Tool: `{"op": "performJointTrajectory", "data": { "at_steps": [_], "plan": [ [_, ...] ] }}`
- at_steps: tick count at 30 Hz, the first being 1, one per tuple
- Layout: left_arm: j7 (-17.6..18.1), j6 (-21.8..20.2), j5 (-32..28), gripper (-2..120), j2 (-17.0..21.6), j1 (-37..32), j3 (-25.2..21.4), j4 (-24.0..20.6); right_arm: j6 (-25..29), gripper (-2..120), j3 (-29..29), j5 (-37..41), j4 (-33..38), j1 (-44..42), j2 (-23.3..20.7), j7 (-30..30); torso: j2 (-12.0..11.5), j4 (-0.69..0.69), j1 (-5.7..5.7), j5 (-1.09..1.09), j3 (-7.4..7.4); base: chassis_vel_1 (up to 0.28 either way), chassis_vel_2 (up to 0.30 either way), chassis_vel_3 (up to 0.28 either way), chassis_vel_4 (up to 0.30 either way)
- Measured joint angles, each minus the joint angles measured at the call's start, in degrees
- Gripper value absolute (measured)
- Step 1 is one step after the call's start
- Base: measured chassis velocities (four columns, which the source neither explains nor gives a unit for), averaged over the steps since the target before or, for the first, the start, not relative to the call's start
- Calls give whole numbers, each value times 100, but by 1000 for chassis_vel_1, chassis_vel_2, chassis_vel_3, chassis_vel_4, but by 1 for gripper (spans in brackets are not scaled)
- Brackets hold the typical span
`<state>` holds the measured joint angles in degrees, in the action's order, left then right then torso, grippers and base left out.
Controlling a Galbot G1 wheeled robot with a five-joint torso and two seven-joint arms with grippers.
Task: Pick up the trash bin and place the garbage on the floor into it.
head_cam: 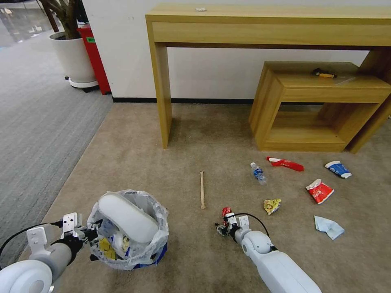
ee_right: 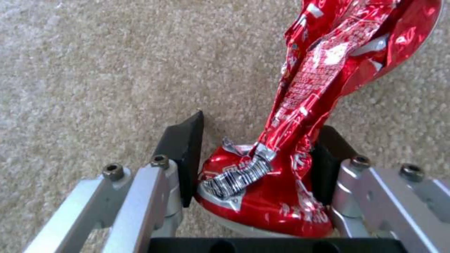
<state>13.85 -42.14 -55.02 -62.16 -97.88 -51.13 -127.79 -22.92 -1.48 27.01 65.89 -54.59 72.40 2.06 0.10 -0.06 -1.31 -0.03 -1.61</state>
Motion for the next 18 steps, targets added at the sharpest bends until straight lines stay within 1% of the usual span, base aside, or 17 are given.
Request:
{"op": "performJointTrajectory", "data": {
  "at_steps": [6,8,9,11,12,13,14,16,17,18],
  "plan": [
    [-5,0,-7,0,15,8,-13,0,31,43,-20,-34,133,-63,-21,-53,-3,3,0,6,-3,0,0,0,0],
    [-8,0,-8,0,7,8,-1,-26,45,43,-16,-35,408,-141,-72,-100,-4,6,-1,17,-5,0,0,0,0],
    [-8,0,-8,0,7,8,-1,-26,45,43,-16,-35,408,-141,-72,-100,-4,6,-1,17,-5,0,0,0,0],
    [-9,0,-2,0,3,0,8,-43,112,43,-91,-75,811,-186,-164,-136,-3,7,-1,4,-3,0,0,0,0],
    [-9,0,-2,0,3,-5,10,-52,136,43,-120,-110,968,-198,-202,-149,-4,6,-1,4,-3,0,0,0,0],
    [-9,0,-2,0,3,-5,10,-52,136,43,-120,-110,968,-198,-202,-149,-4,6,-1,4,-3,0,0,0,0],
    [-9,0,-2,0,4,-5,14,-66,179,43,-155,-165,1170,-203,-250,-145,-4,5,-1,8,-4,0,0,0,0],
    [8,0,-3,0,9,-1,26,-88,204,43,-218,-210,1645,-170,-381,-76,-3,2,-1,5,-3,0,0,0,0],
    [8,0,-3,0,9,-1,26,-88,204,43,-218,-210,1645,-170,-381,-76,-3,2,-1,5,-3,0,0,0,0],
    [29,0,-5,0,15,4,39,-92,206,43,-220,-195,1892,-128,-450,-27,-4,1,-1,4,-3,0,0,0,0]
  ]
}}
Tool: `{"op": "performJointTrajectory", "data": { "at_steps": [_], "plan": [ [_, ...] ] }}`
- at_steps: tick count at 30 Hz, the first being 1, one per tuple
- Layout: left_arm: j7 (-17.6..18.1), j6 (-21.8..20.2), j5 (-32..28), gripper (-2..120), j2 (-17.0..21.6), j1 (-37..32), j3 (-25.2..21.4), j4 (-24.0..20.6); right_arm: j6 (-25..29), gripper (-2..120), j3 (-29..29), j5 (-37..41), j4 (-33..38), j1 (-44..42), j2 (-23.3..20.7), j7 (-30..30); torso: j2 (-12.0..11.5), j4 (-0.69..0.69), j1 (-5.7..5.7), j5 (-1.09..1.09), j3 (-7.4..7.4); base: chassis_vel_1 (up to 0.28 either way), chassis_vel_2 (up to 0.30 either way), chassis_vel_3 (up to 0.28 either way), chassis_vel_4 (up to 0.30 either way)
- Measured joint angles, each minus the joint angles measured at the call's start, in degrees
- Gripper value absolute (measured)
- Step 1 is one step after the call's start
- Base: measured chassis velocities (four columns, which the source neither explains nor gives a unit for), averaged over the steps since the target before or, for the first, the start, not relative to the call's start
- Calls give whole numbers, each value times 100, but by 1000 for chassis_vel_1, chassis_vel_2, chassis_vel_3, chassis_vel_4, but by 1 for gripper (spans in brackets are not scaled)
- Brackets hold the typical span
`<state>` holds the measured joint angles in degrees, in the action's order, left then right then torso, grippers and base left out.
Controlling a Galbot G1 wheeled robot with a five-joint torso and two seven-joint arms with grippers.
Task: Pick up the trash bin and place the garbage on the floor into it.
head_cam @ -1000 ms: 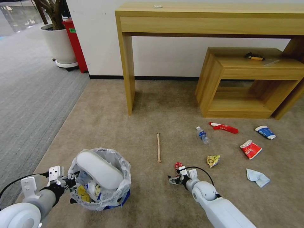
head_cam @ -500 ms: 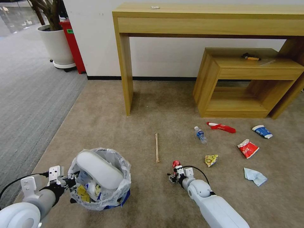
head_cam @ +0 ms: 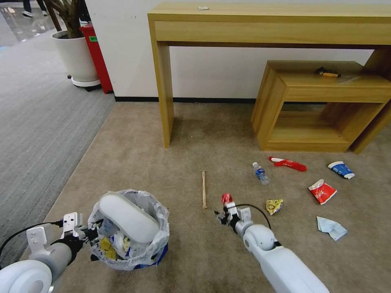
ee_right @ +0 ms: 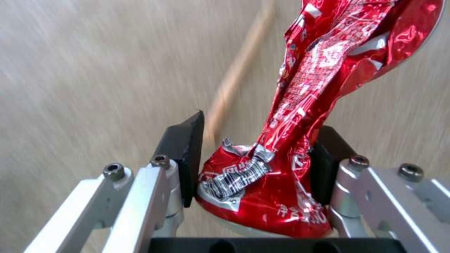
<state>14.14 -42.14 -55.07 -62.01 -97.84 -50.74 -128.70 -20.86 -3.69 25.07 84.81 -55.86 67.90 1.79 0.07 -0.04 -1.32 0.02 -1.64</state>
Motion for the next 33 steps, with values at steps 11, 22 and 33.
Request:
{"op": "performJointTrajectory", "data": {
  "at_steps": [11,22,33],
  "plan": [
    [339,2,-270,0,346,264,273,124,-72,43,357,573,2142,807,-1229,1311,1,-2,0,-3,2,0,0,0,0],
    [736,2,-964,0,1198,710,908,372,-84,27,2219,999,2434,2849,-1204,2345,1,2,0,-2,1,0,0,0,0],
    [846,2,-1115,0,1475,966,1371,485,-175,13,3278,798,2514,2945,-1070,2202,1,-1,0,-2,1,0,0,0,0]
  ]
}}
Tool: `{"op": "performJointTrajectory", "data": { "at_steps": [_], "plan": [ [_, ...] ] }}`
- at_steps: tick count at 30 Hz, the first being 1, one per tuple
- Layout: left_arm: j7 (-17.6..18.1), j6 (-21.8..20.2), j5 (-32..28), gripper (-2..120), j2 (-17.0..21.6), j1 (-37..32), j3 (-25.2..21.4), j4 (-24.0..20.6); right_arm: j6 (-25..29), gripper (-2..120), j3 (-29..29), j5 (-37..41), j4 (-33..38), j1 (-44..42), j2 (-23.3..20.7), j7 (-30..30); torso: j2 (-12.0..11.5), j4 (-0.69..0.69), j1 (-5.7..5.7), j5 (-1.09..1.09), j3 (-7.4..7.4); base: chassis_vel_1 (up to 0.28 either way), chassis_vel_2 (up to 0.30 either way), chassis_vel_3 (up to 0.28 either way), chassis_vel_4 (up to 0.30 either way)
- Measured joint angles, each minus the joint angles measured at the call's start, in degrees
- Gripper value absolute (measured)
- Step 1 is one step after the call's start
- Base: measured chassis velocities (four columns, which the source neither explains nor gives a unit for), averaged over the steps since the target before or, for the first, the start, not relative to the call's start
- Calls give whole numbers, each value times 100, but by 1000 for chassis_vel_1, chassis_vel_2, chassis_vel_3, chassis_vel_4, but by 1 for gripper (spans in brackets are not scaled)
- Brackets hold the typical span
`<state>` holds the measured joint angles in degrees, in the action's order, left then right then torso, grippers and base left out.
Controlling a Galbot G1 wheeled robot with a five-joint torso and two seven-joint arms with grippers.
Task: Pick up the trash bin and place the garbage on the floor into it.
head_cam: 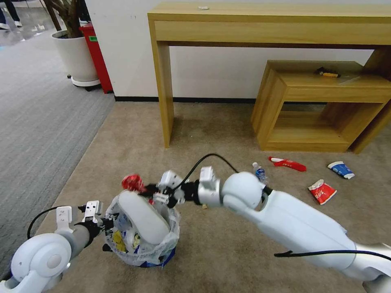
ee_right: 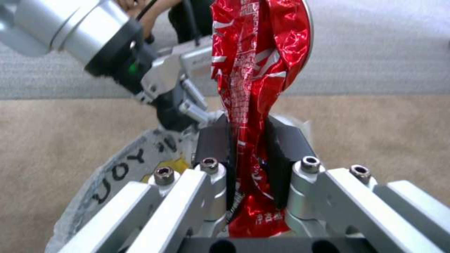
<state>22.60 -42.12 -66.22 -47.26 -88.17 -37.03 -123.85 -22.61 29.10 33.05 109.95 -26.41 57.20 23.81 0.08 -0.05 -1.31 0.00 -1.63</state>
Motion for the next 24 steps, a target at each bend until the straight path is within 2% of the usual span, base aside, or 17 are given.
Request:
{"op": "performJointTrajectory", "data": {
  "at_steps": [5,8,10,13,14,16,17,20,21,24],
  "plan": [
    [18,0,-34,0,30,-5,11,-79,-23,13,239,-89,-58,-2,-6,-87,0,0,0,1,0,0,0,0,0],
    [25,-1,-59,0,44,-30,-35,-119,-56,25,319,-99,-44,-7,23,-162,0,2,0,1,0,0,0,0,0],
    [25,-1,-59,0,44,-39,-46,-127,-58,28,327,-99,-36,-9,23,-174,0,2,0,1,0,0,0,0,0],
    [20,-2,-59,0,26,-72,-89,-152,-61,44,340,-84,-9,-22,-2,-251,0,1,0,1,0,0,0,0,0],
    [20,-2,-59,0,26,-72,-89,-152,-61,44,340,-84,-9,-22,-2,-251,0,1,0,1,0,0,0,0,0],
    [16,-2,-57,0,12,-72,-107,-174,-59,55,340,-68,-16,-57,-8,-346,0,0,0,1,0,0,0,0,0],
    [16,-2,-57,0,12,-72,-107,-174,-59,55,340,-68,-16,-57,-8,-346,0,0,0,1,0,0,0,0,0],
    [12,-2,-54,0,1,-96,-131,-227,-60,69,307,-53,-25,-109,8,-470,0,0,0,1,0,0,0,0,0],
    [12,-2,-54,0,1,-96,-131,-227,-60,69,307,-53,-25,-109,8,-470,0,0,0,1,0,0,0,0,0],
    [3,-2,-29,0,-59,-129,-167,-231,-58,83,201,-26,-25,-177,38,-659,1,1,0,1,0,0,0,0,0]
  ]
}}
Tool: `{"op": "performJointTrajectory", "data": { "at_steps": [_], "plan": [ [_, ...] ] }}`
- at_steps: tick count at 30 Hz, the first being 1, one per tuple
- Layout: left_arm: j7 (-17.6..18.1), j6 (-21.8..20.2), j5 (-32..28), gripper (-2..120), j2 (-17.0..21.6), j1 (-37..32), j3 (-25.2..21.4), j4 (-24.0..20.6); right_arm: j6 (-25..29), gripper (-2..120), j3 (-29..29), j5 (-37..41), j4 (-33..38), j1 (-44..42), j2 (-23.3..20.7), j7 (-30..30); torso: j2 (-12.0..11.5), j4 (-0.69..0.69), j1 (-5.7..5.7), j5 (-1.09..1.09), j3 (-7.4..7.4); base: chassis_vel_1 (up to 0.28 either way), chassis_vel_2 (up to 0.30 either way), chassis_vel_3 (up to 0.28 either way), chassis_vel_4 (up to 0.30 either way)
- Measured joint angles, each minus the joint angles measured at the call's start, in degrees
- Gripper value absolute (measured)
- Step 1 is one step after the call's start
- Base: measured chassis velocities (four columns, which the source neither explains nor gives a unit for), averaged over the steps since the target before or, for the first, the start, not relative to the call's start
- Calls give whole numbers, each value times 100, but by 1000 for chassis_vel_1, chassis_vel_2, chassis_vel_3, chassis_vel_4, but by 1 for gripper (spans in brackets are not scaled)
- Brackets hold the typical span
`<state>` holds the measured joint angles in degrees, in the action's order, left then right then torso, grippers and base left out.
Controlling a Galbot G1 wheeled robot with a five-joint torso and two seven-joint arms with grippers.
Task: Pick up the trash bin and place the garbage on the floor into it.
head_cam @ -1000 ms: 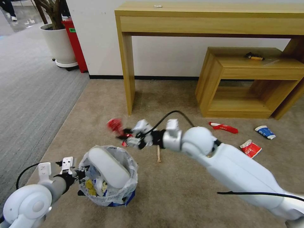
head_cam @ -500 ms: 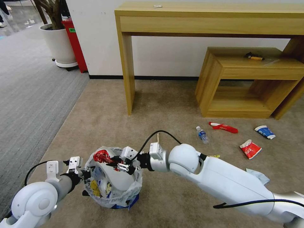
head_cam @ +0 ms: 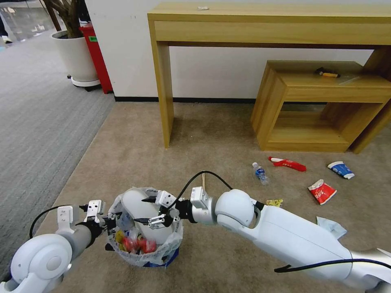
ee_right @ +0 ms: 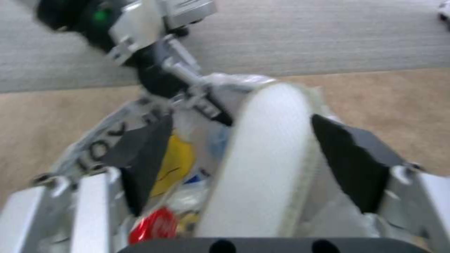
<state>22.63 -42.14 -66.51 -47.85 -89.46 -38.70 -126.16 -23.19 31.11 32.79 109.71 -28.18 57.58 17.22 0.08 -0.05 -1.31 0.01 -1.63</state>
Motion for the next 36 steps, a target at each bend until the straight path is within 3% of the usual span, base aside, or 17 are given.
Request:
{"op": "performJointTrajectory", "data": {
  "at_steps": [5,10,13,15,16,17,19,21,22,24,25,28,36],
  "plan": [
    [-222,0,263,0,-199,-127,-227,62,17,99,-525,74,19,-356,-37,-645,0,1,0,0,0,0,0,0,0],
    [-431,0,497,0,-328,-233,-395,132,84,100,-969,87,91,-772,-187,-1285,0,0,0,1,0,0,0,0,0],
    [-639,0,761,0,-529,-286,-495,210,201,100,-1578,46,224,-1428,-385,-1867,0,2,0,1,1,0,0,0,0],
    [-661,-1,787,0,-566,-292,-501,215,222,100,-1714,20,234,-1589,-411,-1930,1,1,0,0,1,0,0,0,0],
    [-715,0,896,0,-709,-318,-519,228,268,100,-2127,-56,246,-2069,-436,-2050,0,-2,0,1,0,0,0,0,0],
    [-715,0,896,0,-709,-318,-519,228,268,100,-2127,-56,246,-2069,-436,-2050,0,-2,0,1,0,0,0,0,0],
    [-840,-1,1052,0,-844,-357,-548,222,365,100,-2849,-236,284,-2676,-397,-2092,1,0,0,1,1,0,0,0,0],
    [-894,-1,1113,0,-868,-367,-556,220,403,100,-3053,-310,289,-2851,-374,-2091,1,-1,0,1,0,0,0,0,0],
    [-1030,-1,1260,0,-927,-392,-579,208,501,100,-3543,-493,292,-3272,-290,-2074,0,2,0,1,1,0,0,0,0],
    [-1086,-1,1331,0,-971,-414,-597,200,622,100,-4099,-709,308,-3815,-156,-2041,1,2,0,1,0,0,0,0,0],
    [-1086,-1,1331,0,-971,-414,-597,200,622,100,-4099,-709,308,-3815,-156,-2041,1,2,0,1,0,0,0,0,0],
    [-1182,-1,1420,0,-1015,-460,-611,178,941,100,-5134,-1190,346,-4959,213,-1866,1,-2,0,1,1,0,0,0,0],
    [-1236,-1,1456,0,-970,-439,-591,182,1254,100,-5839,-1418,324,-5532,786,-1685,1,0,1,0,1,0,0,0,0]
  ]
}}
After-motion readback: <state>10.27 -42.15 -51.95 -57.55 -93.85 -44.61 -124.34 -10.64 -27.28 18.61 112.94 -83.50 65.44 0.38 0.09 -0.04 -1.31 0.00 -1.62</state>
